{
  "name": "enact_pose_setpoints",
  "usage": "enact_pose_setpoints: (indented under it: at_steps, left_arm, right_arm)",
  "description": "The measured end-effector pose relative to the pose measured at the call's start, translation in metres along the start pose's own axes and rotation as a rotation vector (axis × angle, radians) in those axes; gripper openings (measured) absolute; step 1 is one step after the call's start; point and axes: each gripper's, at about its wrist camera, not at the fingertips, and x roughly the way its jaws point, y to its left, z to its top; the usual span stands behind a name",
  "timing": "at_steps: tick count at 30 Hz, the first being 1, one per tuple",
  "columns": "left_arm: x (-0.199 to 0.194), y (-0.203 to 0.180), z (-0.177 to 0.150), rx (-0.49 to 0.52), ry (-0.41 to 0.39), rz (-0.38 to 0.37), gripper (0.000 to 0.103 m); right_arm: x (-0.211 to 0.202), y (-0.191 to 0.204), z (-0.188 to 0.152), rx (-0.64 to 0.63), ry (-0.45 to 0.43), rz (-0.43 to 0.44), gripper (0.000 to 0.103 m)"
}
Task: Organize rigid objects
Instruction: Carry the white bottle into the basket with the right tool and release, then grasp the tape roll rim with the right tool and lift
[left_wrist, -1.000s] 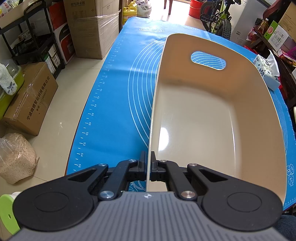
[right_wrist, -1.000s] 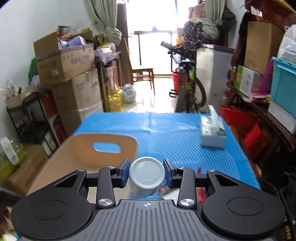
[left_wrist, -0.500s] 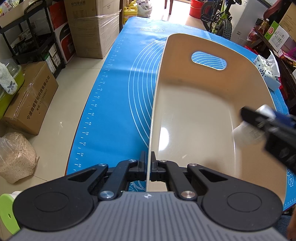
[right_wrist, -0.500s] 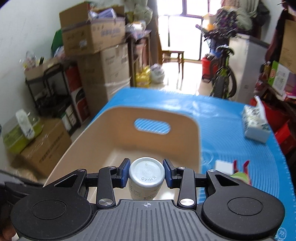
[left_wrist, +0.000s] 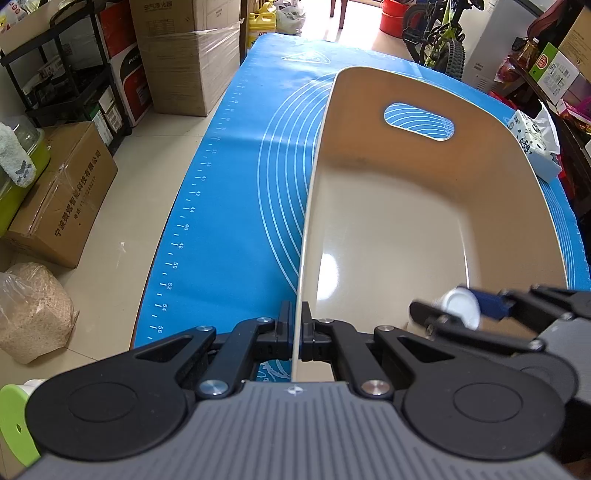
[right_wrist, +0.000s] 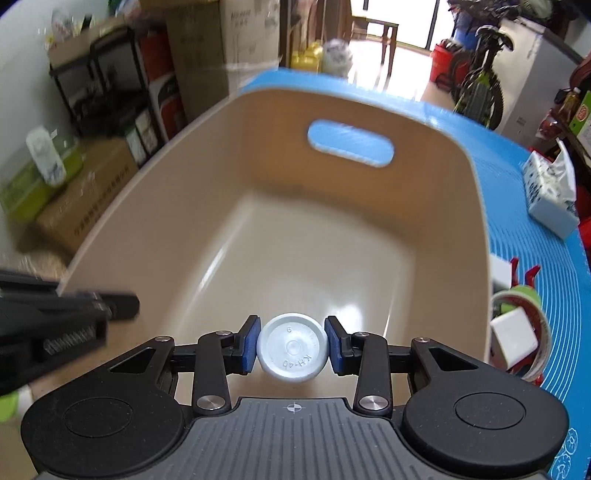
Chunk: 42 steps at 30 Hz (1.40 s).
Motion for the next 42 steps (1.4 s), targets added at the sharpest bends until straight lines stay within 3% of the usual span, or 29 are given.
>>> enact_pose_setpoints:
  at_steps: [8,14,16,20,24,35,42]
  left_arm:
    - [0.000,0.001,0.000,-0.001,0.001,0.001,0.004]
    - [0.001,0.001,0.000,-0.002,0.001,0.001,0.004]
    - [0.001,0.001,0.000,-0.002,0.001,0.001,0.004]
    - [0.001,0.001,0.000,0.000,0.001,0.005,0.004]
    - [0.001,0.001,0.000,-0.001,0.001,0.006,0.004]
    - [0.001,0.000,0.000,-0.001,0.001,0.007,0.004]
    - [0.001,0.000,0.000,0.000,0.001,0.008,0.004]
  right_arm:
    - [0.011,0.008,-0.004,-0.029,0.096,-0.010,0.046]
    - [0.010,0.007,0.001,-0.020,0.079,-0.006,0.059]
    - [0.006,0.004,0.001,-0.007,0.059,0.004,0.069]
    - [0.001,-0.002,0.000,0.006,0.024,0.007,0.076]
    - [-0.011,-0.009,0.001,0.032,-0.003,0.053,0.076]
    - [-0.075,-0.052,0.010,0.109,-0.207,0.098,0.082]
    - [-0.096,-0.095,0.007,0.146,-0.273,-0.002,0.082]
